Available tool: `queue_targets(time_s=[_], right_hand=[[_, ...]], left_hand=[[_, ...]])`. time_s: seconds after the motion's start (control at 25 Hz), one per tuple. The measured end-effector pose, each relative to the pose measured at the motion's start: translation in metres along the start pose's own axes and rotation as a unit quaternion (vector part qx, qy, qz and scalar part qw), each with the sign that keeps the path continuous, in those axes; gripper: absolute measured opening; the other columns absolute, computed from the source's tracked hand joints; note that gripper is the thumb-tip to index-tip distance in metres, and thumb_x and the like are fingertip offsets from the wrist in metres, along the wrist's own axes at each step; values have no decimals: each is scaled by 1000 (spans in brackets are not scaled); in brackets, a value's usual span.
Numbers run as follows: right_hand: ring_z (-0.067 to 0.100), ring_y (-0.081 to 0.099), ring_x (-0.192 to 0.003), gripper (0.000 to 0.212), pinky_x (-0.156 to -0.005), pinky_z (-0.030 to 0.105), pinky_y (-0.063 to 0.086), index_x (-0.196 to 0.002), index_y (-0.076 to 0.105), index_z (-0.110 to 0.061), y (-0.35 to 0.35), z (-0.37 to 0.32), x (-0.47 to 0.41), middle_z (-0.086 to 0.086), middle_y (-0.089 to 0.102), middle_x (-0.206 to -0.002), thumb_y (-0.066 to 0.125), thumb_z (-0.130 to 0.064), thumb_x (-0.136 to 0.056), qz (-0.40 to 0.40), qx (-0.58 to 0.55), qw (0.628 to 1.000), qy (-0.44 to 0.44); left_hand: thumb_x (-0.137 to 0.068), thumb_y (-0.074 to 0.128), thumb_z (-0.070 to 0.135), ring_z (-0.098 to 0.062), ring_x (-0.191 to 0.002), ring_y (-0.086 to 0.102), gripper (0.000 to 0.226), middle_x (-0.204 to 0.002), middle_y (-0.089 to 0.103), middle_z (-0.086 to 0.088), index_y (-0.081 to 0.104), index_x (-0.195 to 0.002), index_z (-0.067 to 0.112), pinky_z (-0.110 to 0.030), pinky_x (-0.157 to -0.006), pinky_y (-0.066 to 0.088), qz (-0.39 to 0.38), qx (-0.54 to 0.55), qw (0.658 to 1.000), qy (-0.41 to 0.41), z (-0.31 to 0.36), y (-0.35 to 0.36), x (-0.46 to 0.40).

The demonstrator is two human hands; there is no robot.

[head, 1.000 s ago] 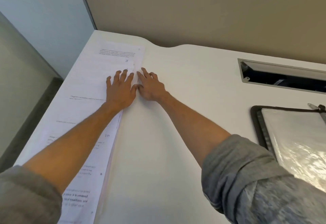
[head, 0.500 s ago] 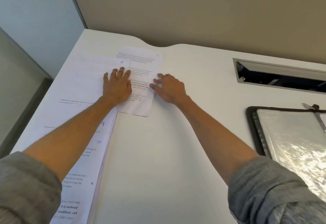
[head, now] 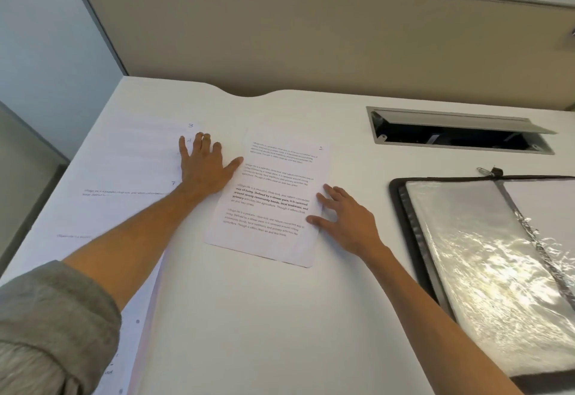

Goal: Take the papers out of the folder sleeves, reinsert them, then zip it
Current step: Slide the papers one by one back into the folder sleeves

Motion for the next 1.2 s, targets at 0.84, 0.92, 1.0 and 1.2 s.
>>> queue_targets(time_s=[0.84,0.92,1.0,1.2], right_hand=[[13,31,-143,67,-117,32,26,-152,32,-23,-11,36,79,-6,33,-157,54,-51,-95,-3,-142,990,-20],[13,36,-140,70,-114,33,31,-152,30,-25,-37,44,82,-6,38,-154,58,-51,-92,28,-169,985,-18],[13,30,-143,79,-115,33,27,-153,26,-23,-71,49,82,-5,32,-157,64,-49,-89,78,-162,983,-30],[21,38,-139,90,-112,42,34,-149,36,-23,-149,64,85,2,40,-154,78,-50,-74,166,-100,979,-71]], left_hand=[[-85,51,11,-31,-106,55,31,-114,63,-10,61,-115,12,-37,-96,29,-13,326,915,-237,113,-11,104],[-87,44,11,-30,-96,54,26,-102,64,-8,64,-104,13,-36,-90,27,10,335,919,-207,127,-30,114],[-85,36,19,-28,-86,54,25,-84,60,-2,61,-87,12,-35,-83,26,32,315,939,-130,148,-61,119],[-86,35,24,-22,-98,55,29,-84,63,2,63,-78,19,-41,-96,20,149,238,943,181,224,-142,148]])
Point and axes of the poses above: each hand's wrist, its own x-axis away from the middle knuckle, its own y-axis out of the palm, z = x × y, the point moved 5 cm from there along -x, towards the middle knuckle
